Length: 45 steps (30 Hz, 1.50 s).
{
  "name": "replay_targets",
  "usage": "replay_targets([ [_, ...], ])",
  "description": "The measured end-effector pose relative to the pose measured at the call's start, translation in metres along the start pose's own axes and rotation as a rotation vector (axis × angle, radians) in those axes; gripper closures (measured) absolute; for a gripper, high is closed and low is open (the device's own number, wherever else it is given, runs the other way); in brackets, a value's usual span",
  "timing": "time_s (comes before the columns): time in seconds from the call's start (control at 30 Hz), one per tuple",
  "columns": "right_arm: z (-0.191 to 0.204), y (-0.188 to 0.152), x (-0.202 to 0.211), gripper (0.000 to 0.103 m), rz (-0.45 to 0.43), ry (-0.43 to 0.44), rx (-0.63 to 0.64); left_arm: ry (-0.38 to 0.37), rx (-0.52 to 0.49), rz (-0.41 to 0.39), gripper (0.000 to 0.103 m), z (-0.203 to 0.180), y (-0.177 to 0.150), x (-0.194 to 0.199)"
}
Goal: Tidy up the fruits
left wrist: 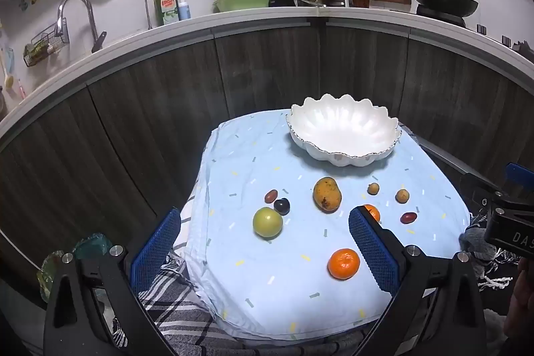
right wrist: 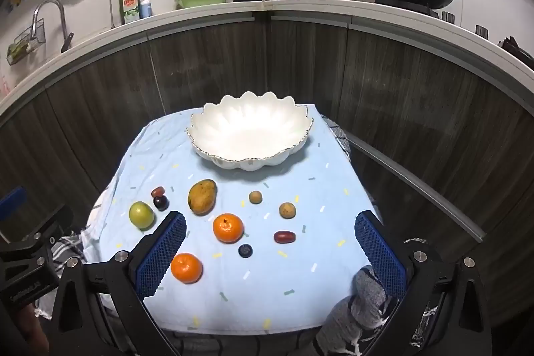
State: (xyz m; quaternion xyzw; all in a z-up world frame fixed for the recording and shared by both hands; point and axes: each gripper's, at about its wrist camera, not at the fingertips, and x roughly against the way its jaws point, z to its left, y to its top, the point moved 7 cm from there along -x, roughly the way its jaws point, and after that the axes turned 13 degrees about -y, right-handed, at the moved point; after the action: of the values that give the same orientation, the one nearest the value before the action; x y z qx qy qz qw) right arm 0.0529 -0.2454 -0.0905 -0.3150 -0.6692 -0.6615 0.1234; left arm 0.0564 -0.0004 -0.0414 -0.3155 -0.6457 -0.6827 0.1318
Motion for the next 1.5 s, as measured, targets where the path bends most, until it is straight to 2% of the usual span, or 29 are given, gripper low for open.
replay_targets([
  [0.3,-0.002,0.005,0.003,0.000,-0.001,0.000,-0.006,-0.024,0.013,0.003,0.000,0.009,-0.003,-0.001],
  [0.47,-0.002,0.003,0.003,0.000,-0.018,-0.001,-0.002,-0.005,0.012,0.006,0.000,0.002,-0.002,-0.001],
  [1.5,-0.002,0.004,0.005,0.000,-0.029,-0.004,-0.003,-0.007,0.010,0.001,0.000,0.002,0.002,0.001],
])
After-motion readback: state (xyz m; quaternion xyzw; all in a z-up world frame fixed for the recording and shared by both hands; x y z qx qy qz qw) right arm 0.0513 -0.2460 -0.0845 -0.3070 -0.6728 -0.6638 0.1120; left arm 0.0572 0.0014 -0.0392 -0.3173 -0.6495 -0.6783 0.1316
